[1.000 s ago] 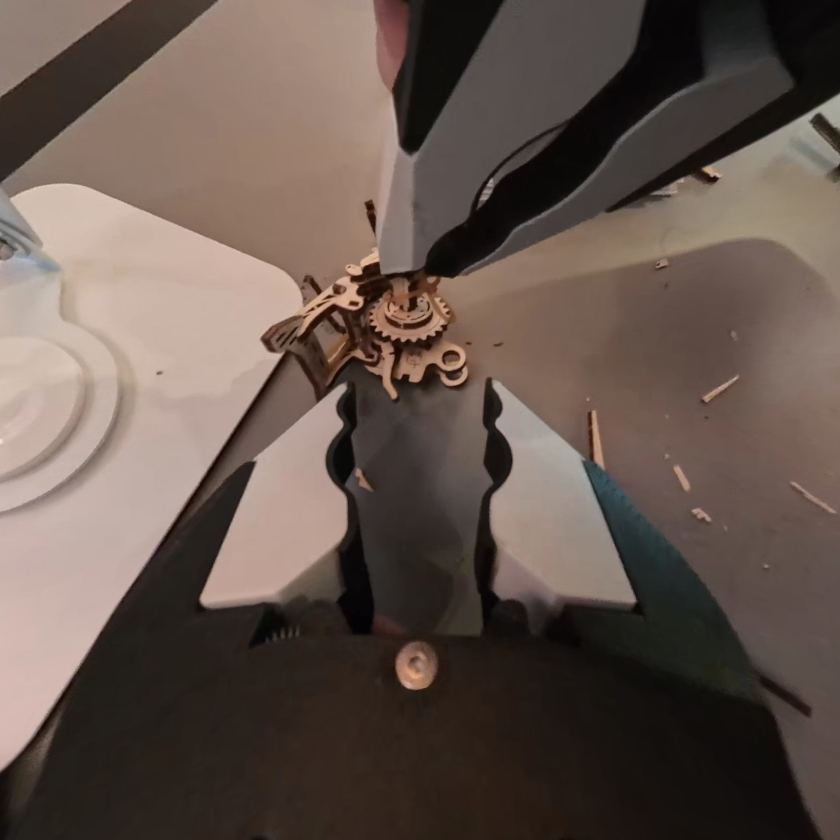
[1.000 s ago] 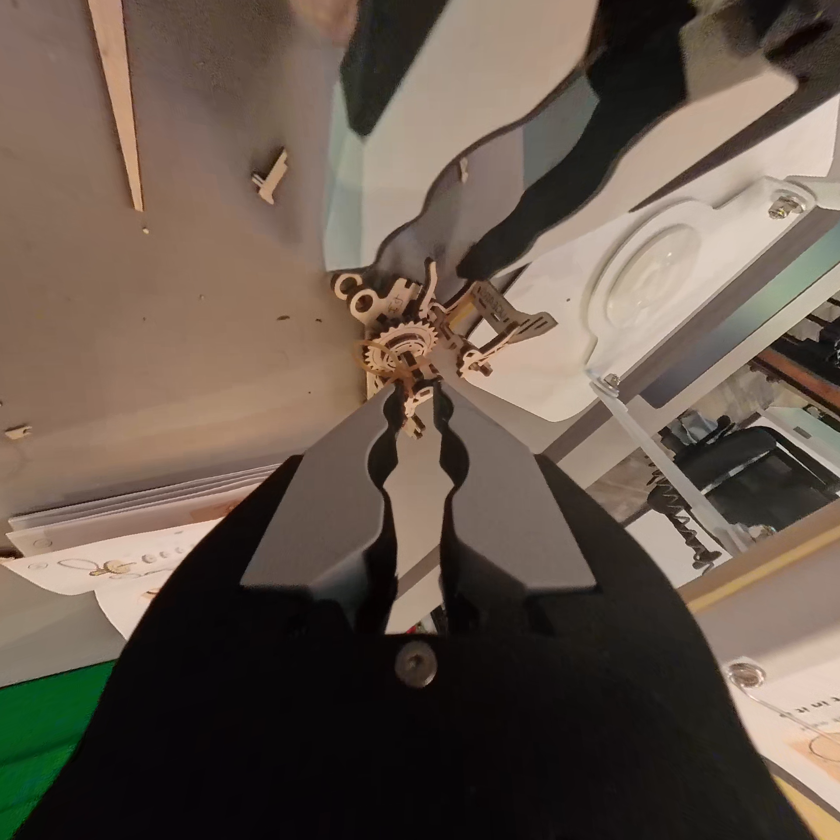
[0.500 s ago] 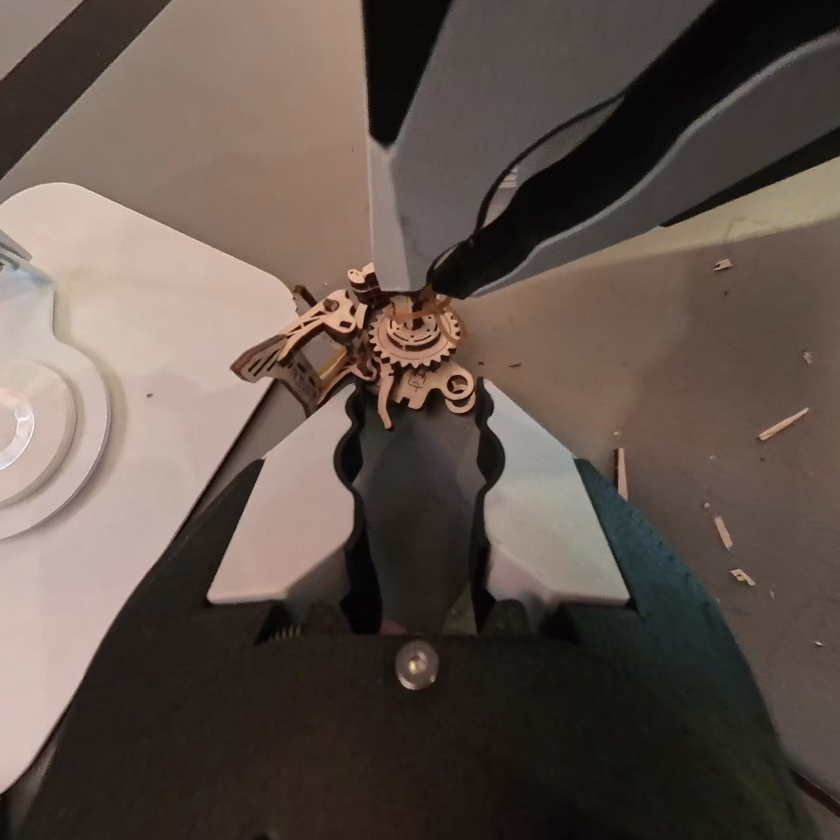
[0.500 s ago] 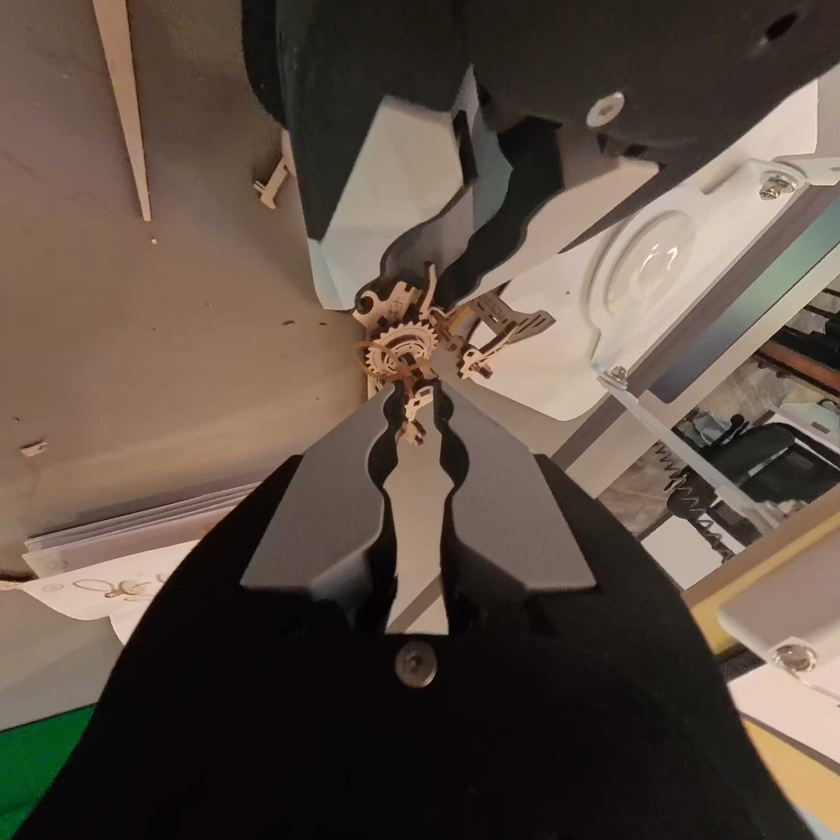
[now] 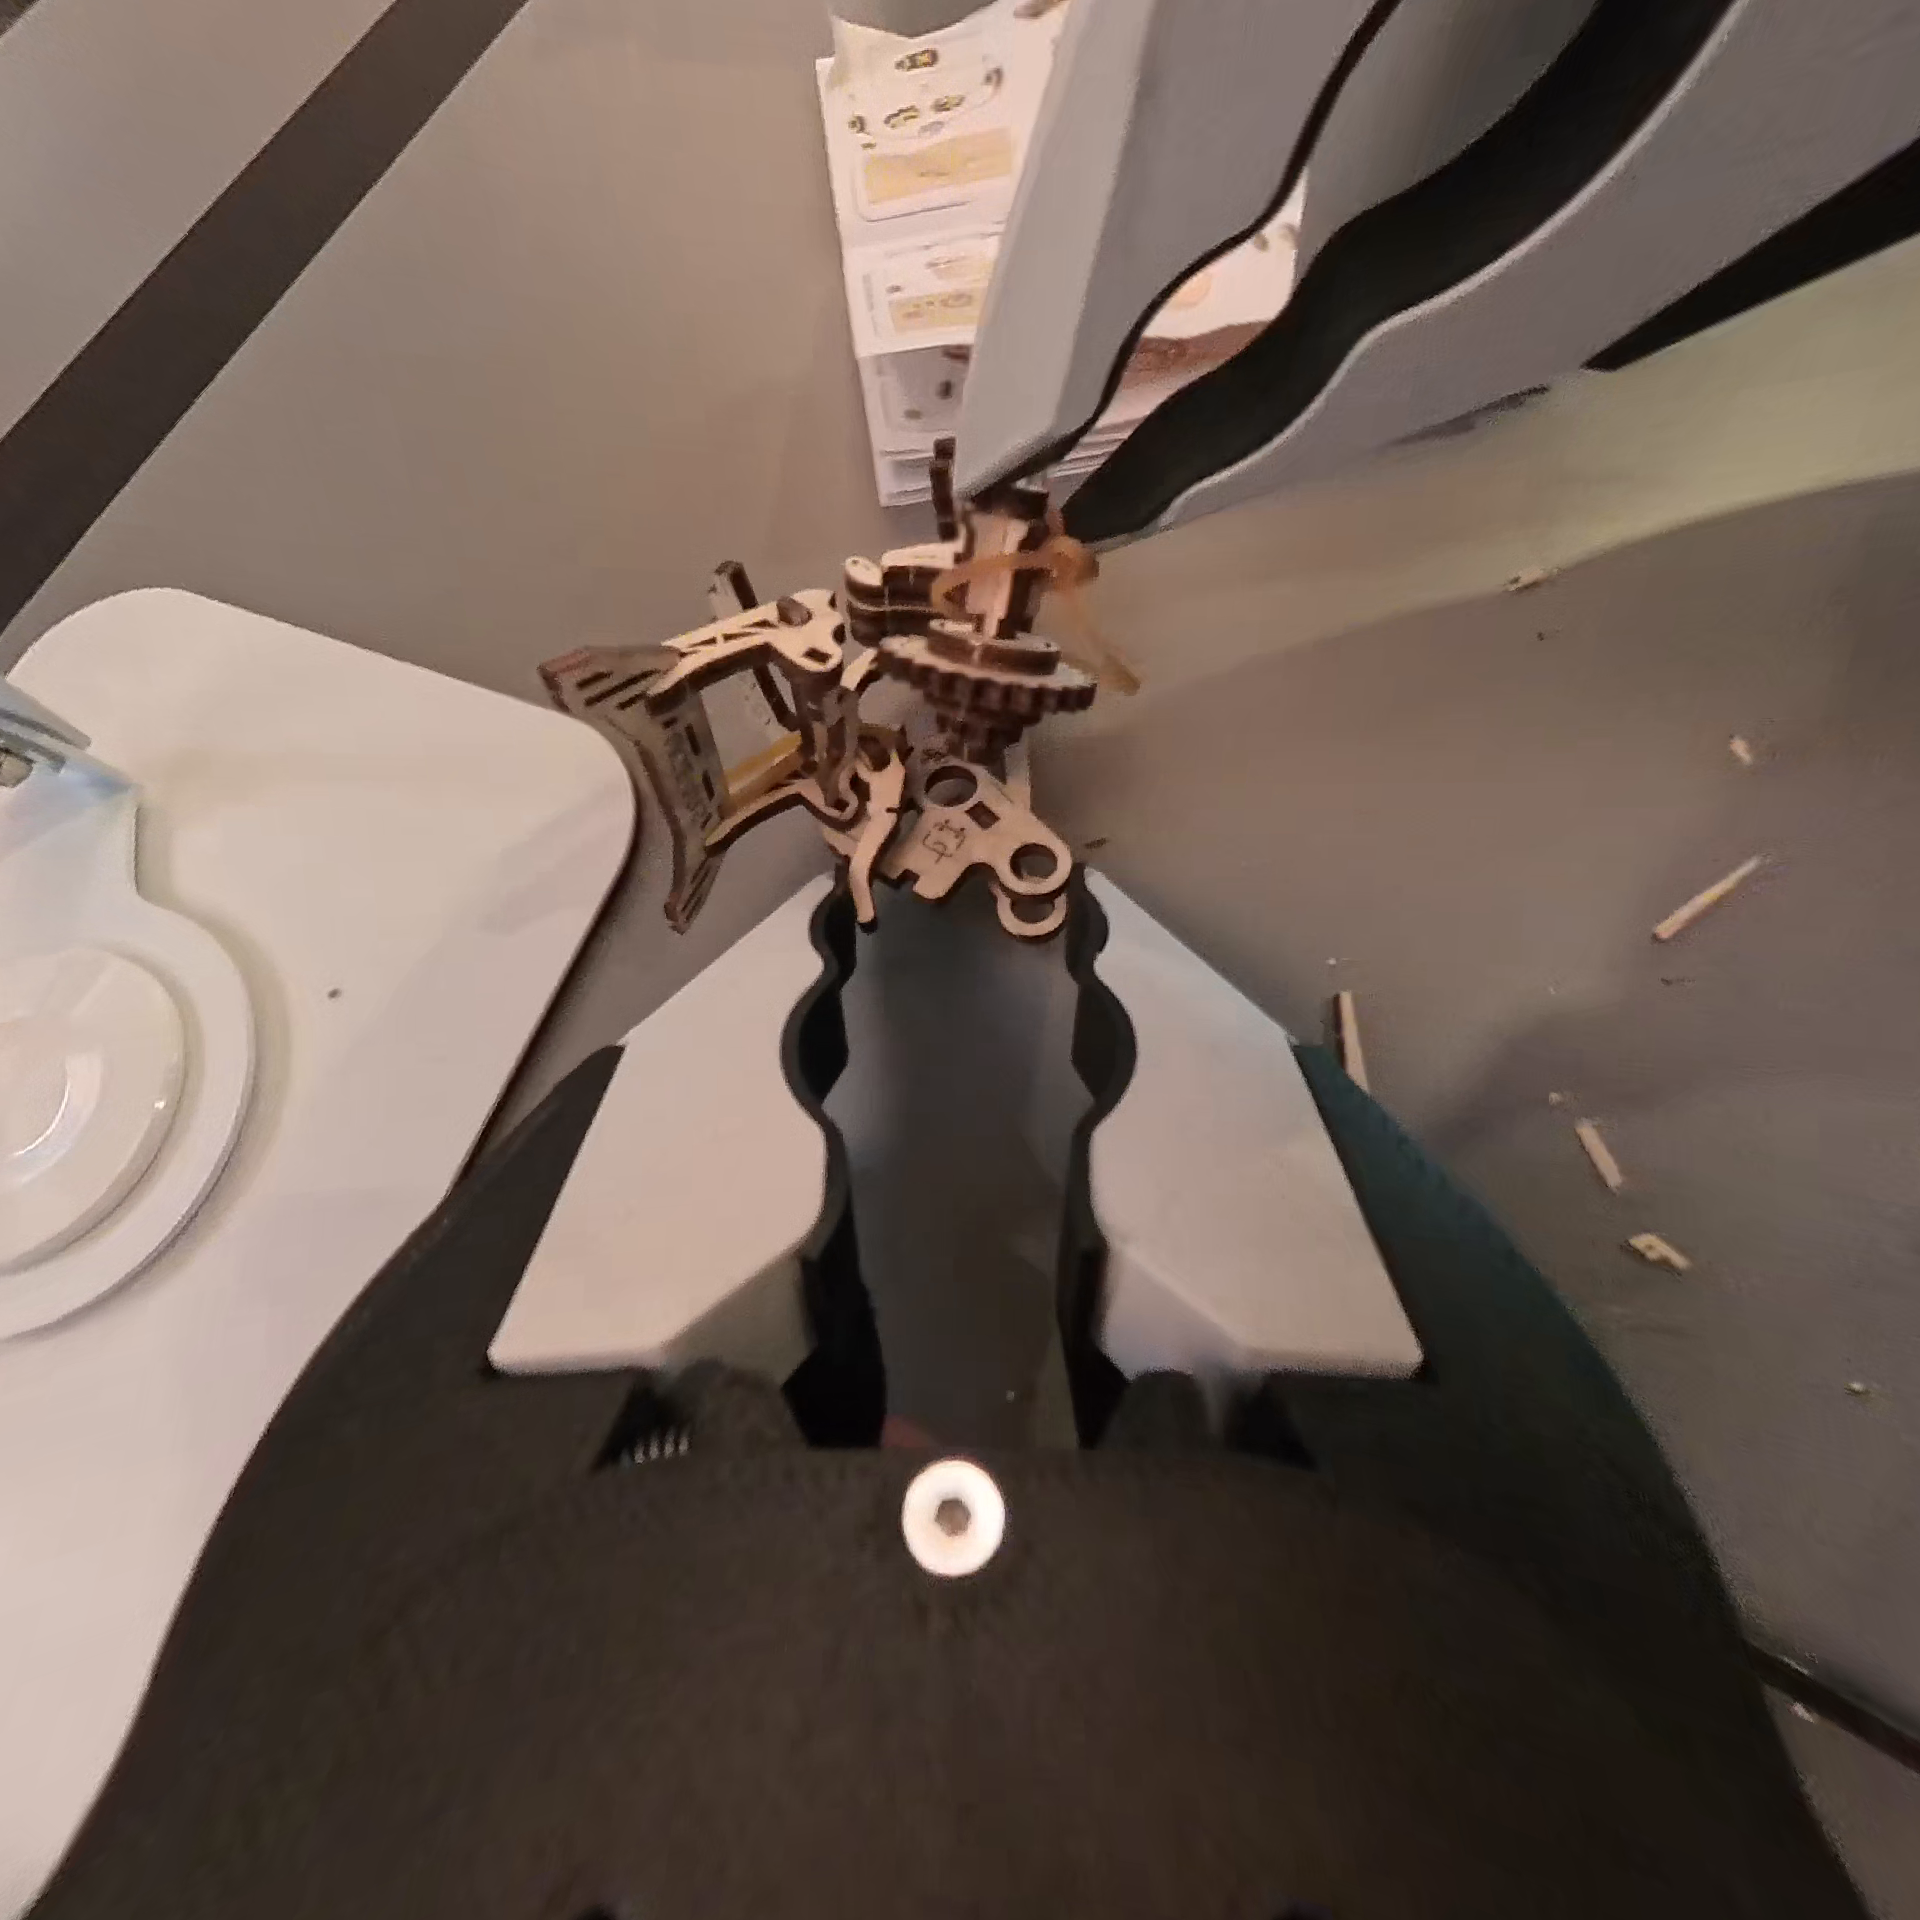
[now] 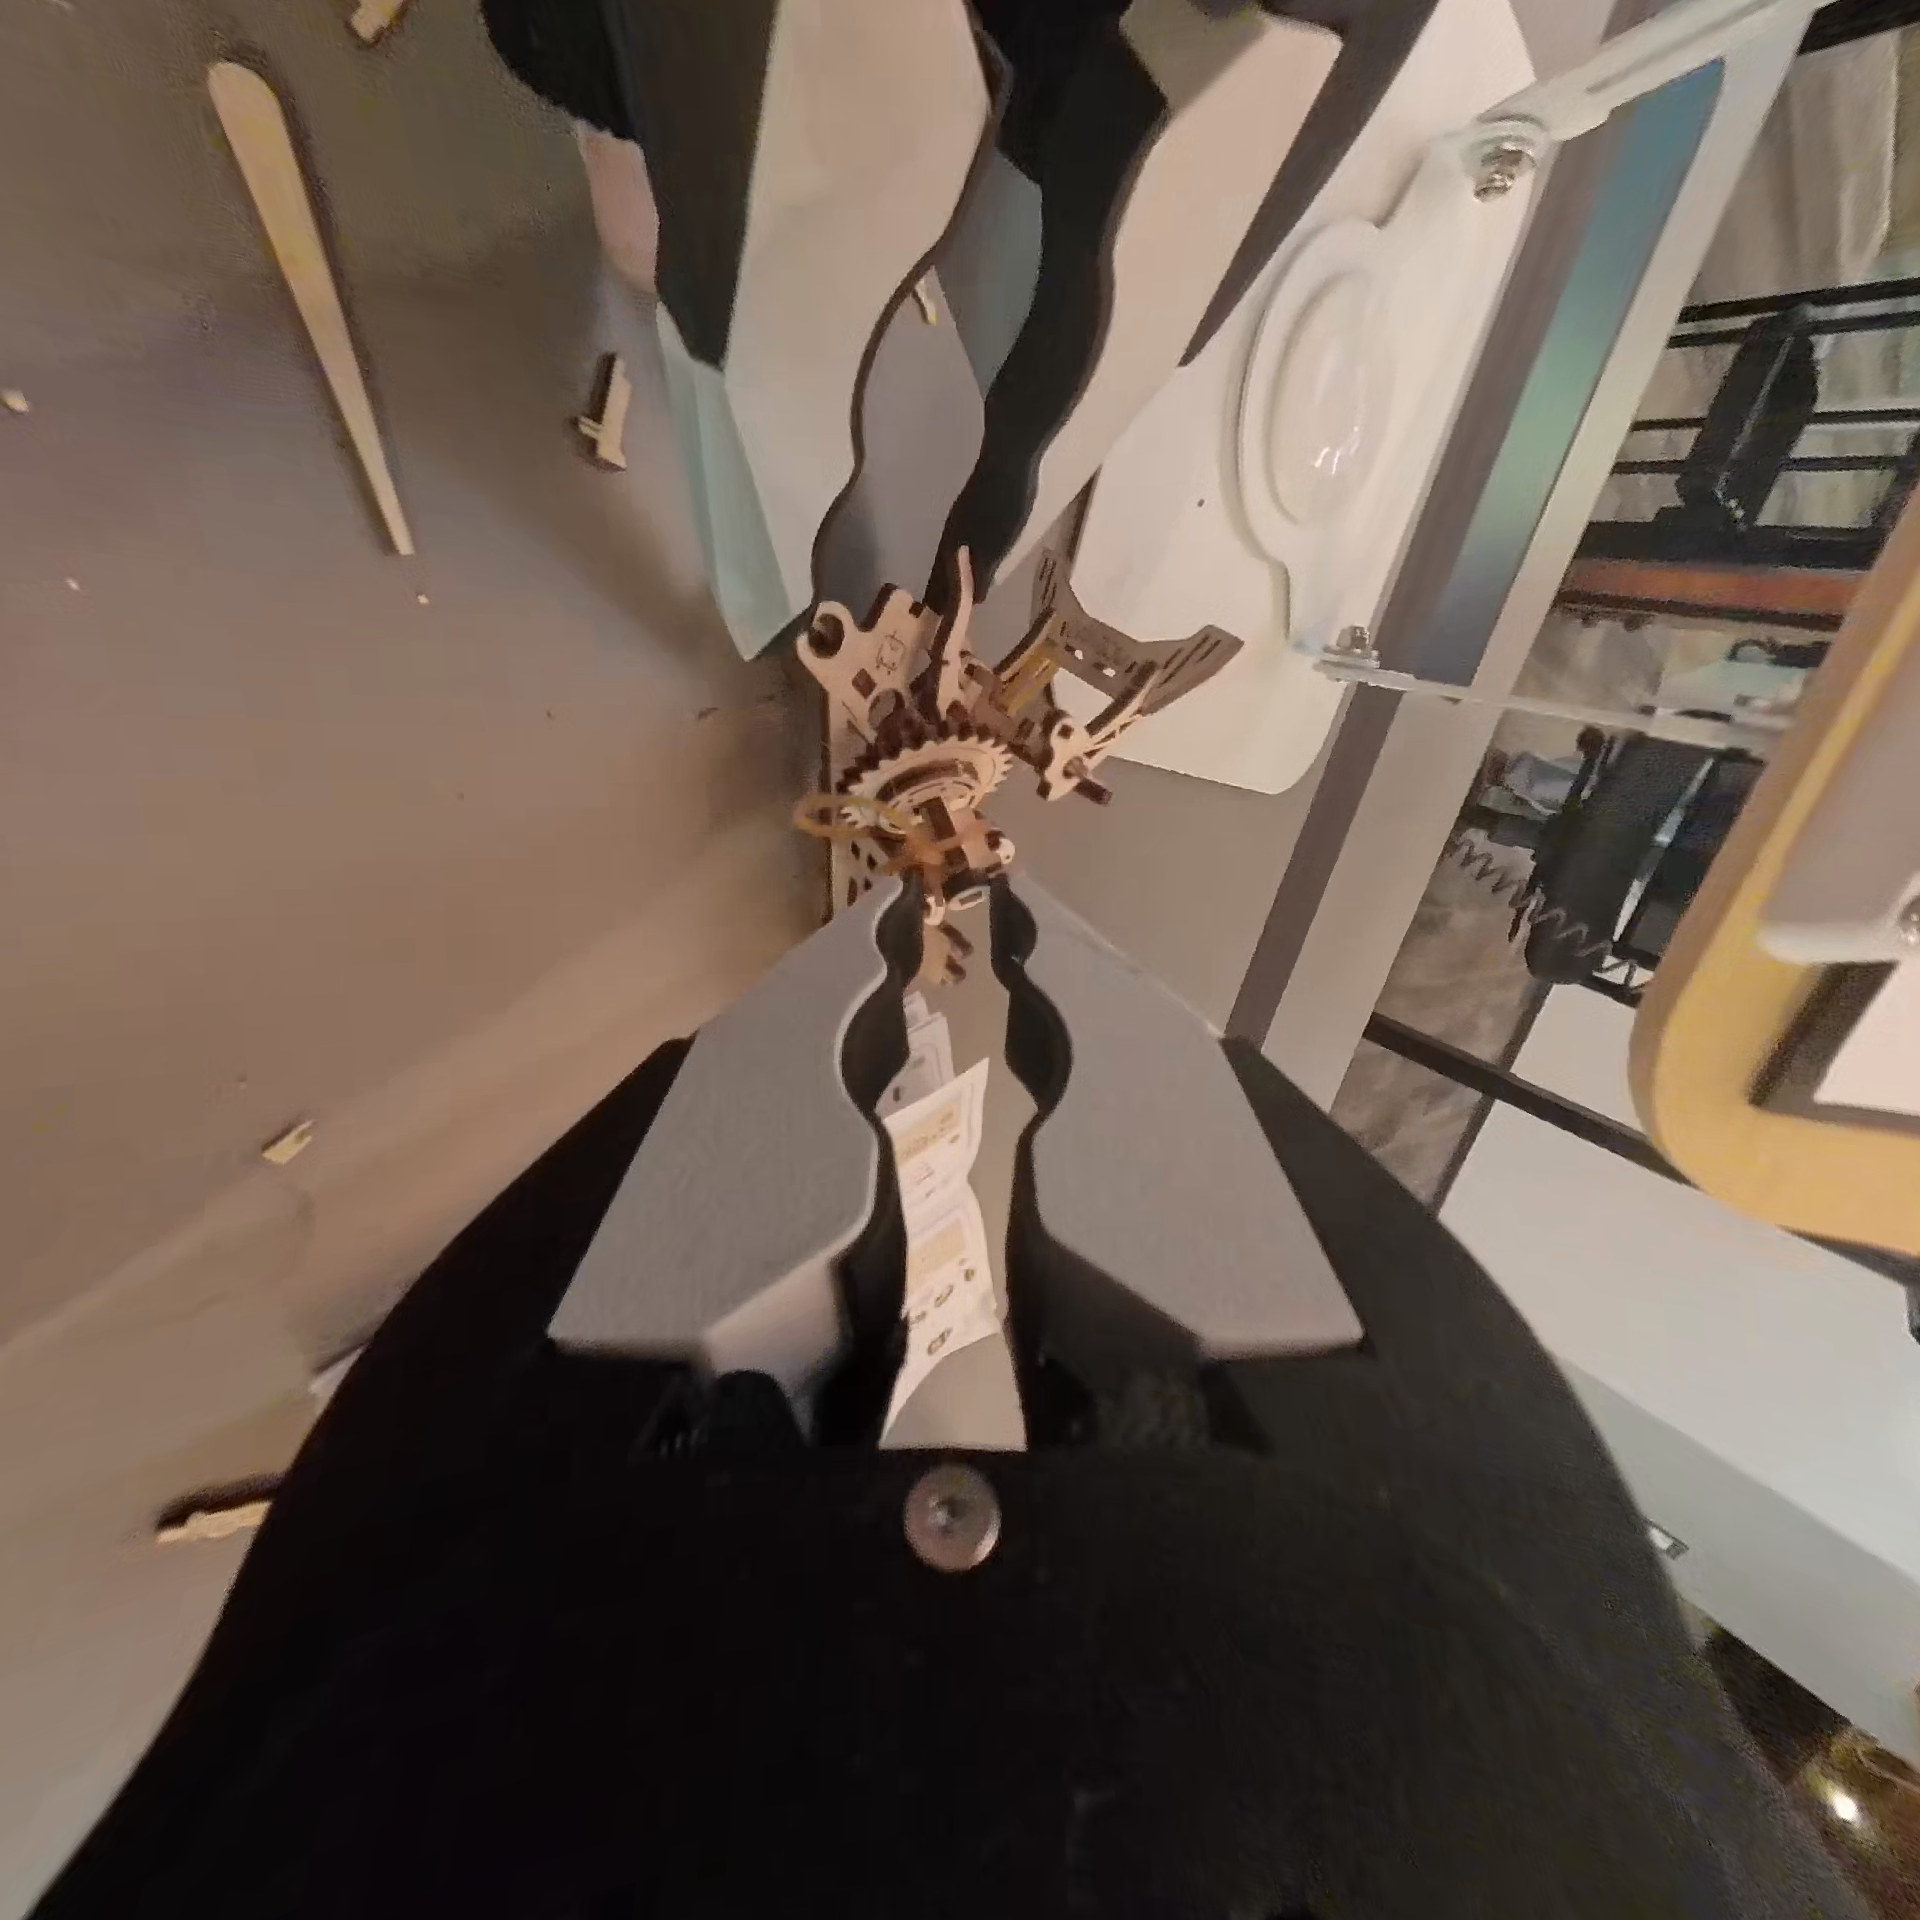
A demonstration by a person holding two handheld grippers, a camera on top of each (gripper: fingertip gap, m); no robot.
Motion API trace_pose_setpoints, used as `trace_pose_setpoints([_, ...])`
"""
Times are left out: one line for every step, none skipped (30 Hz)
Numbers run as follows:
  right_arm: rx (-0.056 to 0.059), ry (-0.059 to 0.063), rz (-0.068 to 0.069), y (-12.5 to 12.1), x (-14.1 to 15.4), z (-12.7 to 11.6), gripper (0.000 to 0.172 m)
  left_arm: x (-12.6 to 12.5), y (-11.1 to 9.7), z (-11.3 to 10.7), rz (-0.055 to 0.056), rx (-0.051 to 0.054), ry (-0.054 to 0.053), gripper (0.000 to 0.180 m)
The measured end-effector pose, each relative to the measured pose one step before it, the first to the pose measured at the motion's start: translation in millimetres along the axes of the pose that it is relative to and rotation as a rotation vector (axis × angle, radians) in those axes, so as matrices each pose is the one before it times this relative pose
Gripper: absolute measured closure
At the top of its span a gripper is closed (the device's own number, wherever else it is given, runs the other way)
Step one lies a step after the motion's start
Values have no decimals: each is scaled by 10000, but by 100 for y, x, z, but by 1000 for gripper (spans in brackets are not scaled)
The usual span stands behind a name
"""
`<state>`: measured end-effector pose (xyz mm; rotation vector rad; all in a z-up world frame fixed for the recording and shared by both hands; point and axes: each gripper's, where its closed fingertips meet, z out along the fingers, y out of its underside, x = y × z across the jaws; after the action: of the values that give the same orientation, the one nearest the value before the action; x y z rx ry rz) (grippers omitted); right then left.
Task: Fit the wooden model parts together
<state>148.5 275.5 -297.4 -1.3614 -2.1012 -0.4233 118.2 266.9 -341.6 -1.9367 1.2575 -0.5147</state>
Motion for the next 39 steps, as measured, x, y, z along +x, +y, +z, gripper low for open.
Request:
trace_pose_setpoints([68, 88, 150, 3, -289, -210, 162, 241, -3, -19, 148, 10, 58, 142])
trace_pose_setpoints([89, 136, 199, 3, -162, -206, 162, 118, -28, -65, 97, 39, -34, 142])
trace_pose_setpoints([104, 192, 239, 32, -44, -206, 162, 93, -49, -69, 73, 52, -44, 142])
trace_pose_setpoints([78, 163, 234, 84, -73, -219, 162, 166, -46, -85, 63, 52, 33, 143])
trace_pose_setpoints([62, 175, 167, 102, -39, -254, 162, 171, -26, -97, 3, 47, 50, 143])
trace_pose_setpoints([102, 262, 135, 17, 103, -334, 162, 214, 18, -100, -42, 17, 92, 143])
trace_pose_setpoints([113, 252, 147, -36, 103, -371, 162, 282, 101, -96, 35, -15, 138, 143])
trace_pose_setpoints([94, 182, 108, -27, -15, -344, 162, 299, 85, -128, 127, 10, 126, 143])
trace_pose_setpoints([131, 211, 66, -77, -15, -289, 162, 94, 10, -179, 64, 62, -7, 143])
trace_pose_setpoints([209, 199, 56, -197, -93, -236, 162, 171, -32, -214, 32, 101, 65, 143])
trace_pose_setpoints([206, 90, 33, -198, -308, -157, 162, 227, 71, -195, 37, 37, 122, 143])
trace_pose_setpoints([132, 84, 25, -96, -318, -95, 162, 33, 317, -97, -20, -125, -6, 143])
trace_pose_setpoints([105, 205, 70, -44, -73, -112, 162, -189, 287, -70, -22, -112, -148, 144])
trace_pose_setpoints([111, 255, 161, -52, 111, -163, 162, -79, 175, -123, 34, -41, -92, 144])
trace_pose_setpoints([147, 240, 254, -133, 183, -205, 162, 35, 166, -142, 20, -25, -15, 145])
trace_pose_setpoints([186, 214, 327, -202, 181, -213, 162, 5, 113, -142, -15, -3, -30, 147])
trace_pose_setpoints([144, 106, 282, -162, 5, -177, 161, -20, 110, -111, -22, -9, -31, 147])
trace_pose_setpoints([54, 68, 51, -21, -165, -109, 161, 23, 90, -80, -19, -18, -5, 147])
trace_pose_setpoints([-66, 94, -117, 151, -193, -45, 162, 17, 56, -49, -5, -10, -19, 147])
trace_pose_setpoints([-90, 75, -41, 207, -146, -64, 162, 9, 24, -46, 23, 4, -42, 146])
trace_pose_setpoints([14, -57, 193, 73, -189, -121, 161, 16, -6, -95, 10, 21, -59, 143])
trace_pose_setpoints([105, -128, 415, -105, -182, -226, 162, 270, -143, -199, 1, 100, 58, 140])
trace_pose_setpoints([163, -87, 535, -277, -111, -302, 161, 385, -359, -265, -19, 204, 82, 138])
trace_pose_setpoints([204, -127, 587, -420, -238, -312, 162, 493, -658, -328, 26, 382, 85, 138])
trace_pose_setpoints([246, -139, 599, -510, -318, -285, 162, 490, -875, -349, 82, 508, 4, 139])
trace_pose_setpoints([264, -70, 565, -513, -268, -214, 162, 313, -825, -275, 84, 430, -100, 139])
trace_pose_setpoints([176, -71, 490, -326, -305, -120, 162, 406, -895, -242, 207, 483, -51, 138])
trace_pose_setpoints([84, -31, 332, -124, -264, -51, 162, 132, -814, -239, 256, 457, -193, 138])
trace_pose_setpoints([128, -8, 189, -116, -226, -40, 162, 104, -530, -167, 198, 249, -116, 140])
trace_pose_setpoints([197, -58, 205, -199, -247, -56, 162, 245, -435, -101, 95, 181, 69, 140])
trace_pose_setpoints([168, -25, 280, -155, -148, -31, 162, 262, -440, -83, 53, 209, 116, 142])
trace_pose_setpoints([129, 56, 250, -97, 53, -62, 162, 146, -225, -60, 129, 116, 34, 146])
trace_pose_setpoints([151, 40, 155, -145, 71, -106, 162, 82, -112, -21, 144, 83, -17, 148])
trace_pose_setpoints([134, 19, 106, -150, 41, -115, 162, 283, -193, -68, 19, 132, 143, 153])
trace_pose_setpoints([87, 34, 75, -98, 86, -99, 162, 169, -296, -73, -74, 211, 86, 157])
trace_pose_setpoints([77, -5, 86, -51, 79, -86, 162, 93, -195, -46, -117, 157, 66, 158])
trace_pose_setpoints([111, -64, 160, -70, 40, -95, 162, 72, -140, -45, -121, 125, 86, 158])
trace_pose_setpoints([189, -73, 258, -158, 44, -113, 162, -41, -211, -68, -113, 165, 31, 158])
trace_pose_setpoints([201, -104, 322, -137, 19, -104, 162, -39, -241, -94, -112, 194, 44, 157])
